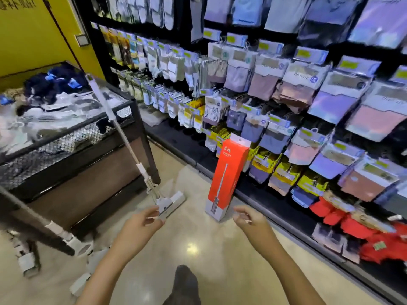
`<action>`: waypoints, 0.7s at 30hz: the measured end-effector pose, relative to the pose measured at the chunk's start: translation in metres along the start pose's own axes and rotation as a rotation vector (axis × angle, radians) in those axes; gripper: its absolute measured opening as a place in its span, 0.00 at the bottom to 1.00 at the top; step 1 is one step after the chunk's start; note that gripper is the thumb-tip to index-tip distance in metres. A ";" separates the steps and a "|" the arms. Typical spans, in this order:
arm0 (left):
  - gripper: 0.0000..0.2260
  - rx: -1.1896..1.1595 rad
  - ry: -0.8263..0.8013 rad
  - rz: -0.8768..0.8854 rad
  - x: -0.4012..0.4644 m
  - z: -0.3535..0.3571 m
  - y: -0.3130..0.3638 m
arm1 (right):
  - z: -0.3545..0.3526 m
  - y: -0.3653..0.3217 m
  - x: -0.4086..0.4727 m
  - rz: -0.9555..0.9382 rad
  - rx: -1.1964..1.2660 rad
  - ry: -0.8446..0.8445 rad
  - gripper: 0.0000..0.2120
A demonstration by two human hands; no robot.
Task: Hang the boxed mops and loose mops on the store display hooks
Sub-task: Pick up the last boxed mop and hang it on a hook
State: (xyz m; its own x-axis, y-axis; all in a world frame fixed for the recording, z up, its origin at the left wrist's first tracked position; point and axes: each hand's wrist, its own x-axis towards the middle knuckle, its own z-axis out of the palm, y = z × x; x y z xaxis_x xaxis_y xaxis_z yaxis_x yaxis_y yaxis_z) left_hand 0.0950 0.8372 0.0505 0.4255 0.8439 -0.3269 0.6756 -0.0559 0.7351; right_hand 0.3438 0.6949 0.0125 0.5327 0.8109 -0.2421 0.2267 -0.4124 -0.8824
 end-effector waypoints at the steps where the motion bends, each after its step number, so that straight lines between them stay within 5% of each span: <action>1: 0.18 0.011 -0.033 0.017 0.026 -0.004 0.008 | 0.000 -0.002 0.015 0.017 0.007 0.026 0.11; 11: 0.20 0.103 -0.268 0.184 0.241 0.023 0.122 | -0.027 0.002 0.133 0.221 0.059 0.270 0.11; 21: 0.20 0.112 -0.358 0.110 0.383 0.057 0.164 | -0.050 0.013 0.295 0.321 0.072 0.216 0.11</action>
State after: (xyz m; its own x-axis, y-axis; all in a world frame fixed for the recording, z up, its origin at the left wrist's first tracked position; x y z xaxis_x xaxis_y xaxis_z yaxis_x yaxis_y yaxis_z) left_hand 0.4032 1.1205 0.0124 0.6690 0.5909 -0.4508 0.6673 -0.2105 0.7144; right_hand 0.5448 0.9074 -0.0502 0.7283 0.5362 -0.4268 -0.0330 -0.5946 -0.8033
